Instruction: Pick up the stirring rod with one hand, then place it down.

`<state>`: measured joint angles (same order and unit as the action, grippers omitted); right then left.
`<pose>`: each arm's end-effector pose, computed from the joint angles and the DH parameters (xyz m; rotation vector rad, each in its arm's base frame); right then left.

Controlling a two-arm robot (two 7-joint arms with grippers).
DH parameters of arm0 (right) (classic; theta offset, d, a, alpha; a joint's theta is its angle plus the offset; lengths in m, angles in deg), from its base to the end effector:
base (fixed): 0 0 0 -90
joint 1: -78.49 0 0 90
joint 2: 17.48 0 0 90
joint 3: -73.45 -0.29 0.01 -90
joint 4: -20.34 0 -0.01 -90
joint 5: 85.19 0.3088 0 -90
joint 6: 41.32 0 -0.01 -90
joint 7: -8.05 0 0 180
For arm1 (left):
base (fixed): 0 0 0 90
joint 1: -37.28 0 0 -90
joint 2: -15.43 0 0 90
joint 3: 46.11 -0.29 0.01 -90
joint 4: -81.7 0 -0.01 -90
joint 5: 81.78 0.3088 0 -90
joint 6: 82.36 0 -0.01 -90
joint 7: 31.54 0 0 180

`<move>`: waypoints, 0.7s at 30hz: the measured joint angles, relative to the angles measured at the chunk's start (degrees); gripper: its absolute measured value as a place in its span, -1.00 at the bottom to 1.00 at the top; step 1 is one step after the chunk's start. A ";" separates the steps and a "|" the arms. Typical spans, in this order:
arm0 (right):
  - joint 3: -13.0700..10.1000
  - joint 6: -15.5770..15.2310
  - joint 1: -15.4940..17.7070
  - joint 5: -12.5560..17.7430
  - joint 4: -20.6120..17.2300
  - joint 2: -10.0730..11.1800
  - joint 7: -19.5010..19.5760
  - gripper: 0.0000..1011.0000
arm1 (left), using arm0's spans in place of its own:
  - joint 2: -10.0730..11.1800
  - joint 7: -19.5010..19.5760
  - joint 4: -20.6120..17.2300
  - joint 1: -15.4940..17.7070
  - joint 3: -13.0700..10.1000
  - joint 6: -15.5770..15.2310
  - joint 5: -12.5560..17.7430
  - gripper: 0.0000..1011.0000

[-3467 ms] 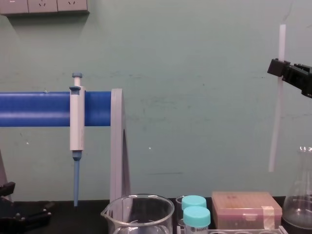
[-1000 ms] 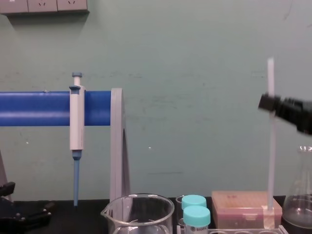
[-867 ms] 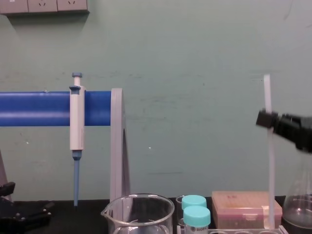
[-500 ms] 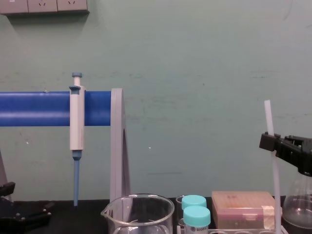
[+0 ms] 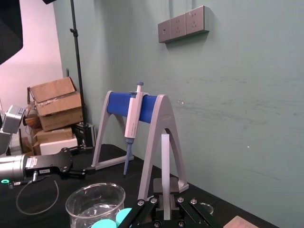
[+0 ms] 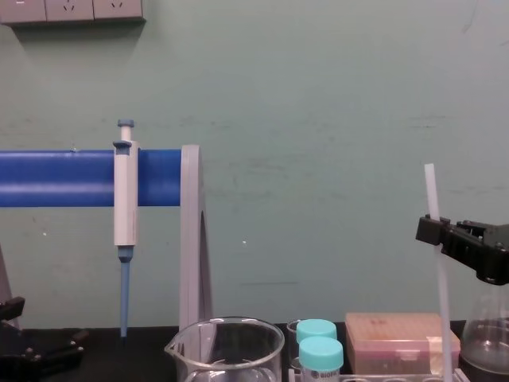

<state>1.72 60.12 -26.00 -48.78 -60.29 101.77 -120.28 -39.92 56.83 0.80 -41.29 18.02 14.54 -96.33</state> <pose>0.3860 -0.0837 -0.2663 0.1481 -0.0894 -0.7182 0.3581 0.0827 -0.3023 0.3046 -0.2850 1.2480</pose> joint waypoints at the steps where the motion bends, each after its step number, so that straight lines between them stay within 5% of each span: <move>1: 0.00 0.00 0.00 0.00 0.00 0.00 0.00 -0.86 | 0.00 0.00 0.00 0.00 0.00 0.00 0.00 0.98; 21: 0.01 -1.00 1.27 0.42 0.17 -0.35 0.91 -0.86 | 0.00 0.00 0.00 0.00 0.00 0.00 0.00 0.98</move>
<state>1.72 59.12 -24.73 -48.37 -60.12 101.43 -119.36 -39.93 56.84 0.80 -41.29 18.02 14.54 -96.33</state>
